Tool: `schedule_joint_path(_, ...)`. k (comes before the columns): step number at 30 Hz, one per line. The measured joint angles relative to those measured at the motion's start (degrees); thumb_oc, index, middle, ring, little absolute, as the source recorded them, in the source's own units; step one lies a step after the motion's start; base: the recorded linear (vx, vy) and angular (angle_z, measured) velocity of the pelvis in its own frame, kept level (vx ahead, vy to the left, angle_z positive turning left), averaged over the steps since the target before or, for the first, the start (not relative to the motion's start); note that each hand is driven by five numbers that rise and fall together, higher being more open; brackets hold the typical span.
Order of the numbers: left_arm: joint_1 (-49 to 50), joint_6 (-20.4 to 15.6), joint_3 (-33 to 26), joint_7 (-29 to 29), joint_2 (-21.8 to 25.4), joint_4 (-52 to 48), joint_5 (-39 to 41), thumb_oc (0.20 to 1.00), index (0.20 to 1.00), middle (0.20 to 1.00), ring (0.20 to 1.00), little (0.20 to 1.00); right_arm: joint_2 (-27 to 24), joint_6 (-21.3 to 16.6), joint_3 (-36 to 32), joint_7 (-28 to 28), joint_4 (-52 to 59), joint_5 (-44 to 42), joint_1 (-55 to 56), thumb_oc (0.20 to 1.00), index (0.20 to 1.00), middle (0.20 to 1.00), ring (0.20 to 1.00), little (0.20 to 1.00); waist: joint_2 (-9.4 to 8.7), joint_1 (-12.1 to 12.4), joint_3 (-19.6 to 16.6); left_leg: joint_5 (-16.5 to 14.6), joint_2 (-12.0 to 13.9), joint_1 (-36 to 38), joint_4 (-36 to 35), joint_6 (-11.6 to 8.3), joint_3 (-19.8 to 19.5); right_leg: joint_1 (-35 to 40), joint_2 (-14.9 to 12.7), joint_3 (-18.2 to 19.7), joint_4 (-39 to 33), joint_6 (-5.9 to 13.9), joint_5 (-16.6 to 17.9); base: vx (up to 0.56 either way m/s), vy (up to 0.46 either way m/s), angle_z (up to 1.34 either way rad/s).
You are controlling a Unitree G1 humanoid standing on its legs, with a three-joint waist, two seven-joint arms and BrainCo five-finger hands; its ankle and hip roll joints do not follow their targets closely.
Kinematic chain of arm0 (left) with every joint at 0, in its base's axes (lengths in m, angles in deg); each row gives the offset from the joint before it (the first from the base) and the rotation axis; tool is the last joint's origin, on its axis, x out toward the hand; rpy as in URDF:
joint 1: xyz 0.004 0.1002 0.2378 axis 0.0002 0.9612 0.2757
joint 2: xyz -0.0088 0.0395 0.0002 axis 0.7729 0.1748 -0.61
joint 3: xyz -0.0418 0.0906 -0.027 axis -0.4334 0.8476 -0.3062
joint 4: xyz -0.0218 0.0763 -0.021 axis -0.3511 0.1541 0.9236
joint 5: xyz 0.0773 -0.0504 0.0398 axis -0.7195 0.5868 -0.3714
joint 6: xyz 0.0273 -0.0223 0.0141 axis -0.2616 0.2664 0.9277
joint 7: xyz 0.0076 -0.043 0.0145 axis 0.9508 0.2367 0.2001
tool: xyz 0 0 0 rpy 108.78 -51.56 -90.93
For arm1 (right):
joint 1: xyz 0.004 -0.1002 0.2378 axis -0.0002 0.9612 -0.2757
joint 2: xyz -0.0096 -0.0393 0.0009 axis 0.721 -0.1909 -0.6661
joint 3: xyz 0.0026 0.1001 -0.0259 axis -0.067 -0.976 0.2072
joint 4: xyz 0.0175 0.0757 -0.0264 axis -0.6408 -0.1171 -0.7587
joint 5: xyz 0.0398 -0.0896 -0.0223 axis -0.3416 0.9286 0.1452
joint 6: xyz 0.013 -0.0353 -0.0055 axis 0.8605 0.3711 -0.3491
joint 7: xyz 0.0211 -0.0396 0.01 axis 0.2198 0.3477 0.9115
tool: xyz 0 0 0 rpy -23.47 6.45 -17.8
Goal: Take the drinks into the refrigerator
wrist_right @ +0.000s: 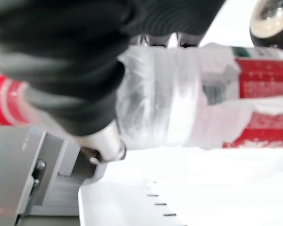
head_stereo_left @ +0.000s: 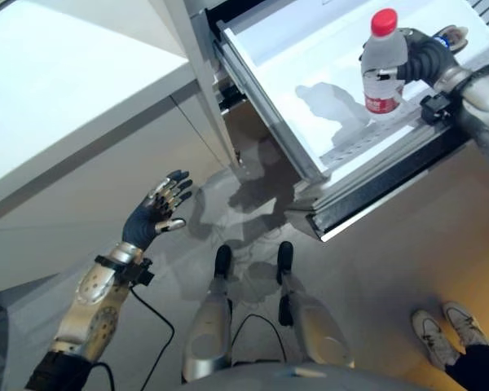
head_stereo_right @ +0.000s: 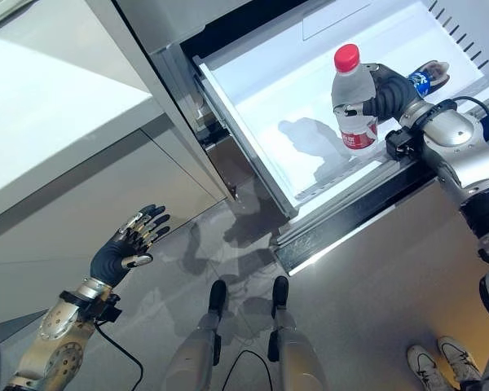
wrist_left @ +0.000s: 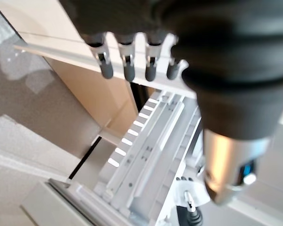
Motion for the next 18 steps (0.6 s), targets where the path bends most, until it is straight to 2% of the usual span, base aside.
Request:
schedule_joint_path(7,-0.55,-0.29,2.64,-1.01,2.24,0.00,-2.19,1.000,1.000,1.000,1.000,1.000,2.92,0.54,6.48,-0.55,-4.55,7.62,-7.79,0.200,0.200,0.200,0.200,0.200,0.61,0.04,0.39,0.87,0.10,-1.65,0.06,-0.31,-0.03,-1.61,0.14,-0.08,0.00,-0.27,0.85,0.00,0.000,0.00)
schedule_joint_path(10,-0.95,-0.24,3.73,-1.44,3.40,0.03,-2.22,1.000,1.000,1.000,1.000,1.000,4.47,2.03,9.02,-0.43,-6.48,10.85,-11.93,0.200,0.200,0.200,0.200,0.200,0.56,0.10,1.64,1.18,0.30,-1.91,0.03,-0.48,-0.04,-1.91,0.31,-0.10,0.00,-0.53,1.25,0.00,0.000,0.00)
schedule_joint_path(18,-2.15,-0.20,3.93,-2.46,4.23,0.00,-4.48,1.000,1.000,1.000,1.000,1.000,6.34,2.57,10.23,-0.64,-6.88,15.03,-14.44,0.200,0.200,0.200,0.200,0.200,0.56,-0.04,1.69,1.52,0.87,-2.78,0.02,-0.97,-0.18,-2.77,0.83,-0.28,0.00,-1.03,1.64,0.00,0.000,0.00)
